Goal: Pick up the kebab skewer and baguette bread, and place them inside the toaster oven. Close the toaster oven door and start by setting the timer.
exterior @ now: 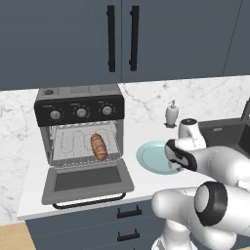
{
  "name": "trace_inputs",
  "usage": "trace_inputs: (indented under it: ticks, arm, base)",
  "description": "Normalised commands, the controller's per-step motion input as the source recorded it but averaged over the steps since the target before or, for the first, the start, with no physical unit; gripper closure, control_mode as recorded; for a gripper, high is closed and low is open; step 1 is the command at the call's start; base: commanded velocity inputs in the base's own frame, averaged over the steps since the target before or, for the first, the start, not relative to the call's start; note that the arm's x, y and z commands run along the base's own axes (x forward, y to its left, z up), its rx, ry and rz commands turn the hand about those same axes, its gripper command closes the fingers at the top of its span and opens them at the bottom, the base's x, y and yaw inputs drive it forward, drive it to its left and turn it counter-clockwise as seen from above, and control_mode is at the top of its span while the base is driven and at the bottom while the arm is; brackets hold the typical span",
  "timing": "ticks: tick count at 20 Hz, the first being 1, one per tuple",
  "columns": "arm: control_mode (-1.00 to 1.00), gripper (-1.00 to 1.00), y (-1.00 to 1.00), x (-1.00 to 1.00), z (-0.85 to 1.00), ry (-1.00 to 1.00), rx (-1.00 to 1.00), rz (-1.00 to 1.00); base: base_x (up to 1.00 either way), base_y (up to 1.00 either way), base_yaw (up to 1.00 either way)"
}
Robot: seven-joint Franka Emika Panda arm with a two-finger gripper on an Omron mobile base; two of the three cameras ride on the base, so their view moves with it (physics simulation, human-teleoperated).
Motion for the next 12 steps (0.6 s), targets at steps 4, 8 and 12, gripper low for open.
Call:
trace_inputs:
  ticks: [4,8,12]
  arm:
    - [-1.00,-1.00,-0.03,0.08,-0.12,0.00,-0.01,0.01]
    - [-1.00,-1.00,0.00,0.07,-0.18,0.00,0.00,0.00]
    - [-1.00,-1.00,0.00,0.18,-0.08,0.00,0.00,0.01]
  base:
    - [0.00,0.00,0.00]
    - [0.00,0.00,0.00]
    - [0.00,0.00,0.00]
